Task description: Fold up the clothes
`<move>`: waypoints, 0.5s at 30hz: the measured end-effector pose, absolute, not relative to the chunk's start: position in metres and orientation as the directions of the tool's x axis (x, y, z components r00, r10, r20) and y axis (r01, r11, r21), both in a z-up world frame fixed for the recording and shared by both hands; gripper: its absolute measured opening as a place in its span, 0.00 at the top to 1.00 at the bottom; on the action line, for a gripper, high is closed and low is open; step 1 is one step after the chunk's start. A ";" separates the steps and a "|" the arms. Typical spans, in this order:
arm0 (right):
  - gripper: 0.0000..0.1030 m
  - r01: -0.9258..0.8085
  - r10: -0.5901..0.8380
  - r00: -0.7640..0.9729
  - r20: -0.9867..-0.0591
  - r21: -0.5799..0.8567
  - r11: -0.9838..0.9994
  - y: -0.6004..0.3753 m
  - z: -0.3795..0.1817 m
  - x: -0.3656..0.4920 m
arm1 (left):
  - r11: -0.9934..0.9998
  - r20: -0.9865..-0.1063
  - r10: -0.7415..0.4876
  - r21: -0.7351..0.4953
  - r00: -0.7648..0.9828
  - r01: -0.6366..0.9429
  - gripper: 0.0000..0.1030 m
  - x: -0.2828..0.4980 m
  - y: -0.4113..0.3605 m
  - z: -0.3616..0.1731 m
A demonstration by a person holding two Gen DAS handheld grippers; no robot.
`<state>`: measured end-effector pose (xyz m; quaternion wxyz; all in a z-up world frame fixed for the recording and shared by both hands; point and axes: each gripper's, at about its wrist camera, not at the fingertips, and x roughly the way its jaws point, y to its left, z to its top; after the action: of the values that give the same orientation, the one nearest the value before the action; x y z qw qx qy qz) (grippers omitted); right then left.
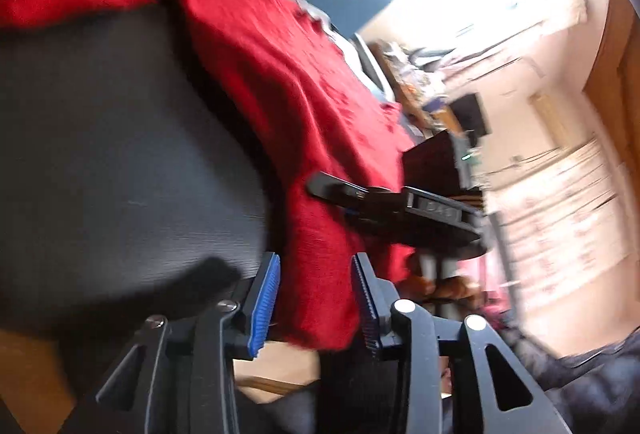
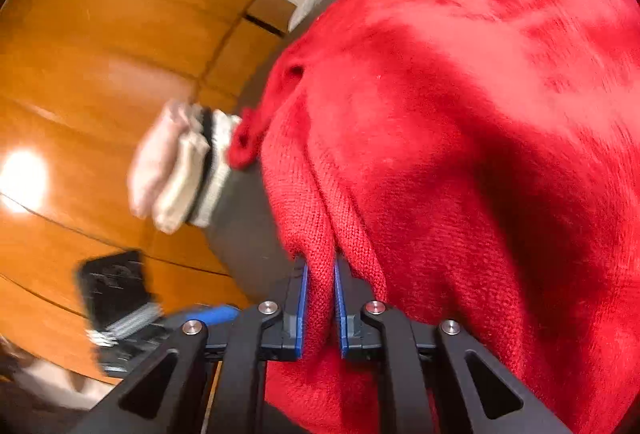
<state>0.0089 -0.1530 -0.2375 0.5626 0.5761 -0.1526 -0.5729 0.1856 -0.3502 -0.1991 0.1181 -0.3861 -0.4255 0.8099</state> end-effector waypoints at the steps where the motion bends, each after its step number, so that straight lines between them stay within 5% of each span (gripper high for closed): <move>1: 0.91 0.435 -0.838 0.299 -0.457 0.846 -0.307 -0.148 -0.242 0.006 | -0.599 -0.520 0.531 -0.789 -0.669 0.137 0.59 0.179 -0.348 -0.204; 5: 0.91 0.389 -0.858 0.322 -0.400 0.882 -0.266 -0.143 -0.247 0.005 | -0.611 -0.531 0.568 -0.784 -0.629 0.110 0.57 0.164 -0.337 -0.215; 9: 0.91 0.372 -0.865 0.339 -0.370 0.897 -0.238 -0.143 -0.245 0.001 | -0.501 -0.441 0.647 -0.861 -0.621 0.090 0.56 0.158 -0.339 -0.225; 10: 0.91 0.370 -0.865 0.342 -0.366 0.899 -0.234 -0.143 -0.244 0.002 | -0.509 -0.462 0.634 -0.853 -0.620 0.115 0.61 0.157 -0.340 -0.225; 12: 0.91 0.368 -0.865 0.347 -0.364 0.901 -0.232 -0.148 -0.246 0.001 | -0.529 -0.508 0.604 -0.832 -0.614 0.167 0.88 0.156 -0.342 -0.223; 15: 0.89 0.366 -0.860 0.339 -0.382 0.895 -0.253 -0.148 -0.243 0.000 | -0.543 -0.538 0.529 -0.809 -0.656 0.226 0.89 0.170 -0.352 -0.208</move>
<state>-0.0001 -0.1481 -0.2427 0.5734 0.5838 -0.2112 -0.5346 0.1695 -0.3520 -0.2083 0.0972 -0.4031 -0.4679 0.7804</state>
